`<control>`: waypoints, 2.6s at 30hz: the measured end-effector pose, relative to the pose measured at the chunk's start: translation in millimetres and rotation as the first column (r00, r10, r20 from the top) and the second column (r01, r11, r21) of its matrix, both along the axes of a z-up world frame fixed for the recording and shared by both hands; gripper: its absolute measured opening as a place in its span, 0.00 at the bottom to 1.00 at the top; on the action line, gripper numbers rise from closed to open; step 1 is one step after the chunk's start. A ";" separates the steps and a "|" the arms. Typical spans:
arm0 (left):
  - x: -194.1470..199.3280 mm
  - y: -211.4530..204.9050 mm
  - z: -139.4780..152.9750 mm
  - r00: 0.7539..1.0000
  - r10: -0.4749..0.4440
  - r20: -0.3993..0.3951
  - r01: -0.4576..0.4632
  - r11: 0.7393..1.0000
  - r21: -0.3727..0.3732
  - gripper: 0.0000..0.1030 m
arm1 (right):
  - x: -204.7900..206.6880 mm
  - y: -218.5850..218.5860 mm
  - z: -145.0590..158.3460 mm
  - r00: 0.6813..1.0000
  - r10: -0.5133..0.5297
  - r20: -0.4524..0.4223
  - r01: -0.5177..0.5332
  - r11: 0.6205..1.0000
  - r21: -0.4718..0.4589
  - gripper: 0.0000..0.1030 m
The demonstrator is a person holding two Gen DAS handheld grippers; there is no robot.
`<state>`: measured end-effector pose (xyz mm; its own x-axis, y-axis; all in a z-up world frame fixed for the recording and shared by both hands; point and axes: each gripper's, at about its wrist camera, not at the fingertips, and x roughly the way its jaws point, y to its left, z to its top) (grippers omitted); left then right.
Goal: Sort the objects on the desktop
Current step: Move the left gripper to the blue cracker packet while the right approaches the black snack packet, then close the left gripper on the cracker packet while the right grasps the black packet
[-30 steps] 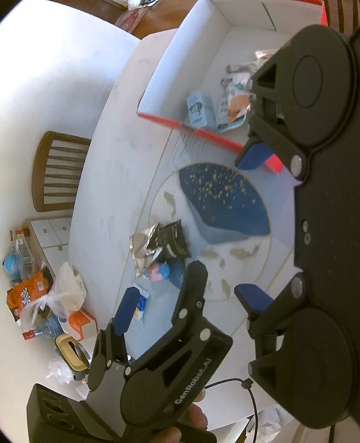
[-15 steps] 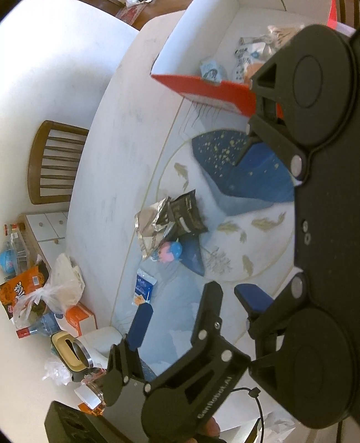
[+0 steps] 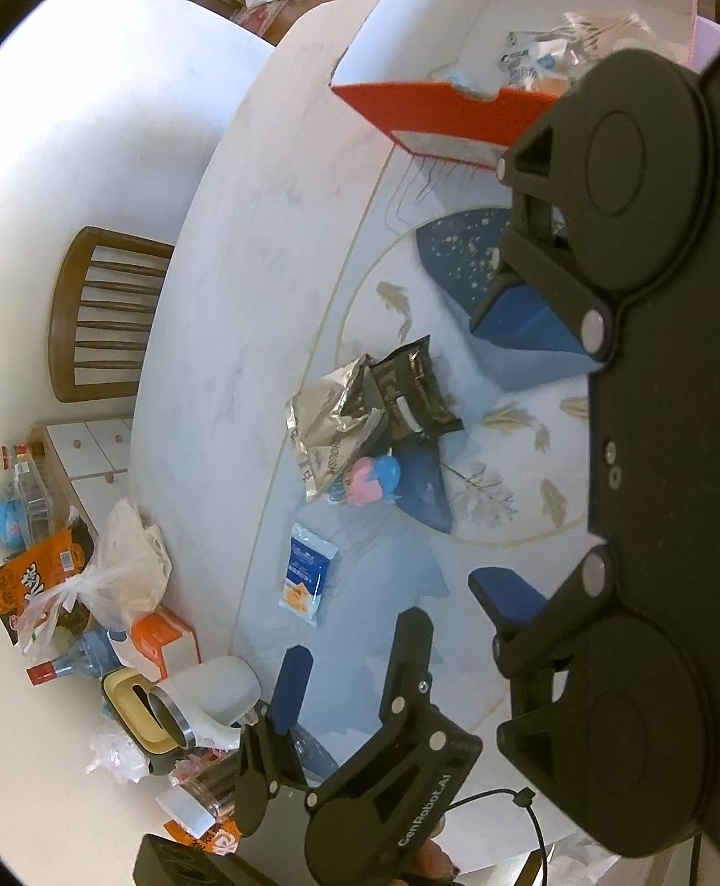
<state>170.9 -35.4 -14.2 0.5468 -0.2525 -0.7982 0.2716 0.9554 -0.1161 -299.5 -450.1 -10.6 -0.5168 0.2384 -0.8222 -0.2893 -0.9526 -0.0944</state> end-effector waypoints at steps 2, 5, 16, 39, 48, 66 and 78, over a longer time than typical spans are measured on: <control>2.1 9.3 -6.1 1.000 0.017 -0.015 -0.017 1.000 0.004 0.98 | -5.0 0.8 -4.4 1.000 -0.004 0.000 0.004 1.000 0.005 0.86; 5.1 21.3 -12.1 0.999 0.037 -0.020 -0.037 0.999 -0.001 0.98 | -11.9 4.6 -12.5 1.000 -0.021 0.005 0.021 1.000 0.006 0.85; 21.6 50.9 -40.3 1.000 0.020 0.002 -0.020 0.999 0.039 0.98 | -32.9 20.5 -35.2 0.999 -0.047 0.020 0.046 0.999 0.019 0.84; 81.6 99.5 -94.2 0.990 -0.138 -0.003 0.138 0.986 0.093 0.98 | -65.9 54.4 -62.4 0.986 -0.156 0.065 0.157 0.987 -0.014 0.81; 89.2 106.4 -107.5 0.986 -0.166 -0.019 0.167 0.982 0.083 0.97 | -84.3 72.9 -77.0 0.983 -0.128 0.129 0.128 0.992 0.014 0.81; 63.3 94.6 -109.1 0.977 -0.207 0.057 0.201 0.975 0.098 0.82 | -97.8 68.5 -92.0 0.976 -0.065 0.206 0.055 0.997 0.054 0.68; 57.0 87.8 -104.1 0.985 -0.153 0.082 0.144 0.983 0.115 0.45 | -95.0 65.3 -90.0 0.972 -0.133 0.193 0.122 0.990 0.069 0.54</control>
